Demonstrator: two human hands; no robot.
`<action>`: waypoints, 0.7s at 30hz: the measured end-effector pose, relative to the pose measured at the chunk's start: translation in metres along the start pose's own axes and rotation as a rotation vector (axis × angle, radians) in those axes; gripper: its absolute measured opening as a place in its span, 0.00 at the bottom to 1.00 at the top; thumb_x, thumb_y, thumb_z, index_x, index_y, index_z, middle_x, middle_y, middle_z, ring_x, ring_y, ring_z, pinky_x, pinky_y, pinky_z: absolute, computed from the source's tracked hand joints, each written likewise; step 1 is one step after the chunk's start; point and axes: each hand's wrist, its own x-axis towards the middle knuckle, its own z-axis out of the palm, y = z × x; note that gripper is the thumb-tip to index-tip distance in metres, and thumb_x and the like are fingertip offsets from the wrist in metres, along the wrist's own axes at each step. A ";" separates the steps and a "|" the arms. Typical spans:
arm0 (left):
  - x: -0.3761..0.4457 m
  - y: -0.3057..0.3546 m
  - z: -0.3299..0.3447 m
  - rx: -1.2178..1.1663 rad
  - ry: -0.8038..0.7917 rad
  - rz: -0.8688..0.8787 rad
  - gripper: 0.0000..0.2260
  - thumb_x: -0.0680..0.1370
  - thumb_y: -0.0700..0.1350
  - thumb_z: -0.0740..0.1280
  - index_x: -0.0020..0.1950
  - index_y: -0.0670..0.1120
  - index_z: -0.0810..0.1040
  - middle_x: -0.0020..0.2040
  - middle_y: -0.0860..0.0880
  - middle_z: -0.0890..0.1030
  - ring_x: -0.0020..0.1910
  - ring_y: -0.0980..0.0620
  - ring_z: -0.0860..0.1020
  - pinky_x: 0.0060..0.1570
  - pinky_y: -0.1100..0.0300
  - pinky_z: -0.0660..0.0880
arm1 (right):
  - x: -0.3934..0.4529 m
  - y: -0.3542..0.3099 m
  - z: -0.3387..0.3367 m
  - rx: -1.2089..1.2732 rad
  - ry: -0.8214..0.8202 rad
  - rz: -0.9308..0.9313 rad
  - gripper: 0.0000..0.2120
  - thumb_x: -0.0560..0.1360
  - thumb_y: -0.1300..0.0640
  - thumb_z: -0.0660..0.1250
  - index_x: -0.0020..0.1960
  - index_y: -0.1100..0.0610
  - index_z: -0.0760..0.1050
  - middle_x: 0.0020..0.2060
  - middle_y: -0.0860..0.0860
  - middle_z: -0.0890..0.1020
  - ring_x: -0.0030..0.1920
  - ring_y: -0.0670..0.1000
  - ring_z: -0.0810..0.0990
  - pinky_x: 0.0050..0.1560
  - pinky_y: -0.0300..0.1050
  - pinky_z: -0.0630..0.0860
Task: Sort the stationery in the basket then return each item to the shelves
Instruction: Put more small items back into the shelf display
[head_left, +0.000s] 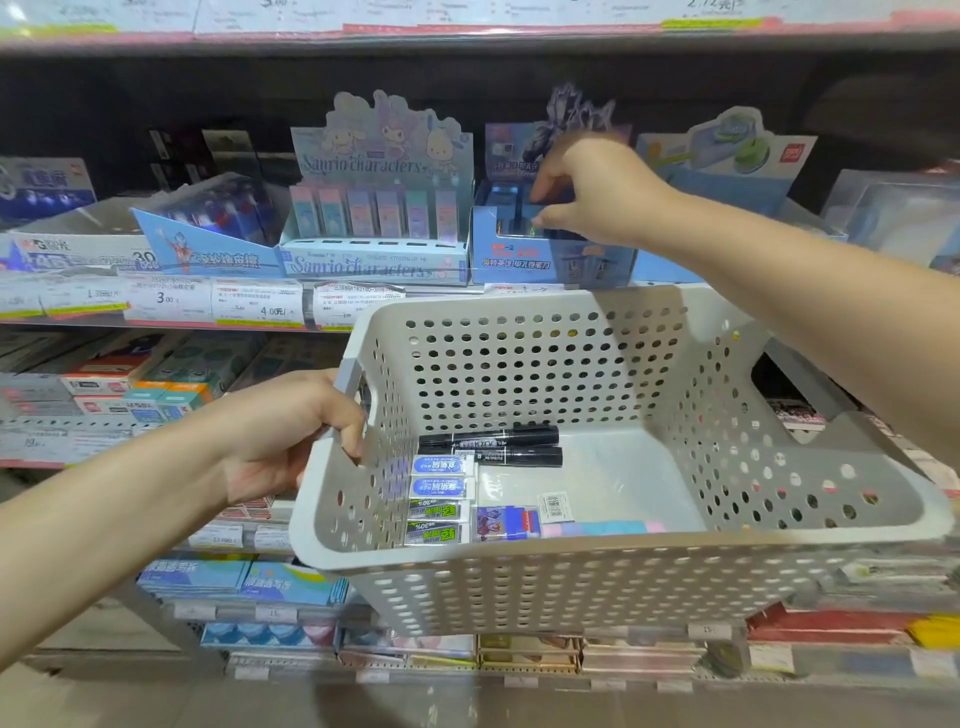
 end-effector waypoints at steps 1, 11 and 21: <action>0.000 0.000 0.000 -0.010 0.001 -0.001 0.29 0.54 0.31 0.60 0.55 0.42 0.74 0.46 0.37 0.73 0.39 0.42 0.72 0.34 0.58 0.75 | -0.002 -0.001 0.000 0.011 0.008 0.003 0.10 0.73 0.57 0.70 0.53 0.59 0.81 0.51 0.55 0.82 0.51 0.55 0.78 0.49 0.41 0.69; 0.002 -0.001 0.002 0.026 -0.027 0.009 0.27 0.54 0.32 0.60 0.53 0.40 0.75 0.38 0.38 0.74 0.29 0.46 0.73 0.33 0.60 0.72 | -0.038 -0.021 -0.009 -0.177 0.165 -0.133 0.17 0.72 0.61 0.58 0.58 0.55 0.77 0.53 0.54 0.79 0.54 0.57 0.76 0.56 0.50 0.67; 0.011 -0.015 0.014 0.098 -0.093 0.011 0.33 0.45 0.34 0.65 0.50 0.42 0.74 0.38 0.38 0.72 0.36 0.42 0.71 0.38 0.55 0.64 | -0.140 -0.060 0.083 -0.337 -0.836 -0.237 0.08 0.73 0.55 0.64 0.48 0.59 0.76 0.40 0.54 0.78 0.38 0.55 0.75 0.32 0.40 0.69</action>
